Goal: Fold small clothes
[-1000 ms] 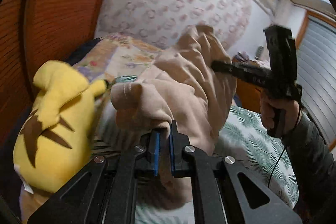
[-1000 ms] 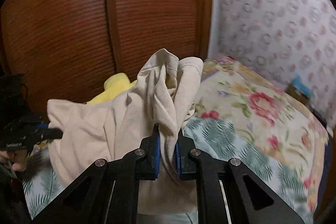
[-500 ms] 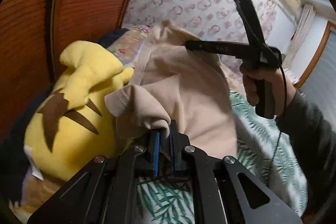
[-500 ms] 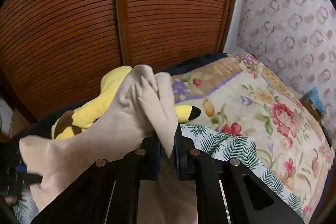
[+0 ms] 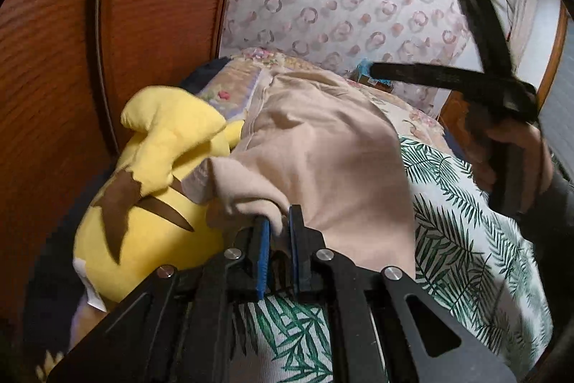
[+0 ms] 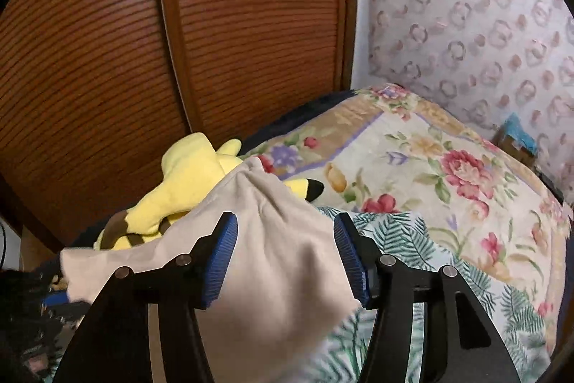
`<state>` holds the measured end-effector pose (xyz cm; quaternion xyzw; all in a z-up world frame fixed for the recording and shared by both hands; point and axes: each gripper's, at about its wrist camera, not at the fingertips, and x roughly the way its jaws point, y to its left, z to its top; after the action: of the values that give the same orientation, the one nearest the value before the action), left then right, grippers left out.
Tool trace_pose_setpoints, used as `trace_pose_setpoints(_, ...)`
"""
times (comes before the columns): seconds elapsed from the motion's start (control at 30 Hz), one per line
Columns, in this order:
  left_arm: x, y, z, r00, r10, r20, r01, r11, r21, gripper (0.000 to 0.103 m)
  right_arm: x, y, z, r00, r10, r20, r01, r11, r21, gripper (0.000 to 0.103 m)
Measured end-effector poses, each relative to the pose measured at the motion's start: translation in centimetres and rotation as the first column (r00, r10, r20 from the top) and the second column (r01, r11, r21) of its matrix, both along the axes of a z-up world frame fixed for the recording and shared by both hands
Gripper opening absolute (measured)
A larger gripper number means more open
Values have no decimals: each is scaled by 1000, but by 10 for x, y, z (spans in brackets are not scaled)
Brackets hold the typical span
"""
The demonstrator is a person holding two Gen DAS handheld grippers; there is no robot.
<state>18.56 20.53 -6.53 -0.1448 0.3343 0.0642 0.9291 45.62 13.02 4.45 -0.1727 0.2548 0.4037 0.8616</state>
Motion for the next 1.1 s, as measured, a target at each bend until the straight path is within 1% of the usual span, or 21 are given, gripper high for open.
trace_pose_setpoints(0.03,-3,-2,3,1000,-4,6,4,1000,7,17,-9,-8,0,1000,-5,2,5,1000,11,58)
trace_pose_setpoints(0.1,-9,-4,8,1000,-9,20,9,1000,13,29,-24,-22,-3,1000,-18,3,18,999,27,58)
trace_pose_setpoints(0.13,-12,-6,12,1000,-13,28,12,1000,20,32,-32,-29,-4,1000,-26,5,25,999,31,58)
trace_pose_setpoints(0.2,-17,-11,18,999,-22,44,21,999,30,44,-48,-40,-5,999,-38,8,38,999,35,58)
trace_pose_setpoints(0.27,-22,-16,25,998,-33,58,31,999,37,46,-64,-51,-6,998,-54,14,53,998,44,58)
trace_pose_setpoints(0.33,-26,-22,29,997,-47,62,44,998,46,52,-80,-60,-6,998,-67,23,66,996,52,58)
trace_pose_setpoints(0.37,-29,-25,31,996,-51,69,48,998,50,58,-87,-65,-6,997,-72,26,71,996,55,58)
trace_pose_setpoints(0.4,-31,-28,33,996,-54,73,50,997,54,67,-93,-69,-6,996,-78,30,76,995,59,58)
trace_pose_setpoints(0.5,-39,-36,38,994,-70,83,65,996,68,80,-105,-73,-4,995,-91,38,88,994,64,58)
trace_pose_setpoints(0.63,-47,-43,40,996,-56,71,48,993,111,82,-123,-77,-6,995,-95,40,92,993,70,58)
trace_pose_setpoints(0.67,-48,-43,40,996,-56,68,47,991,121,84,-126,-76,-7,995,-95,39,92,993,71,58)
trace_pose_setpoints(0.73,-52,-44,40,996,-57,63,48,991,128,84,-133,-77,-7,995,-94,39,91,993,77,58)
trace_pose_setpoints(0.8,-55,-44,38,997,-60,53,54,992,118,84,-137,-77,-7,995,-91,34,88,993,84,58)
trace_pose_setpoints(0.97,-61,-48,39,998,-61,28,57,989,136,84,-150,-84,-10,996,-84,32,81,993,86,58)
trace_pose_setpoints(1.03,-62,-54,38,996,-88,17,85,987,135,84,-156,-92,-10,996,-89,25,87,992,93,60)
trace_pose_setpoints(1.1,-65,-63,40,994,-109,21,104,982,156,84,-163,-100,-10,995,-102,21,99,990,102,63)
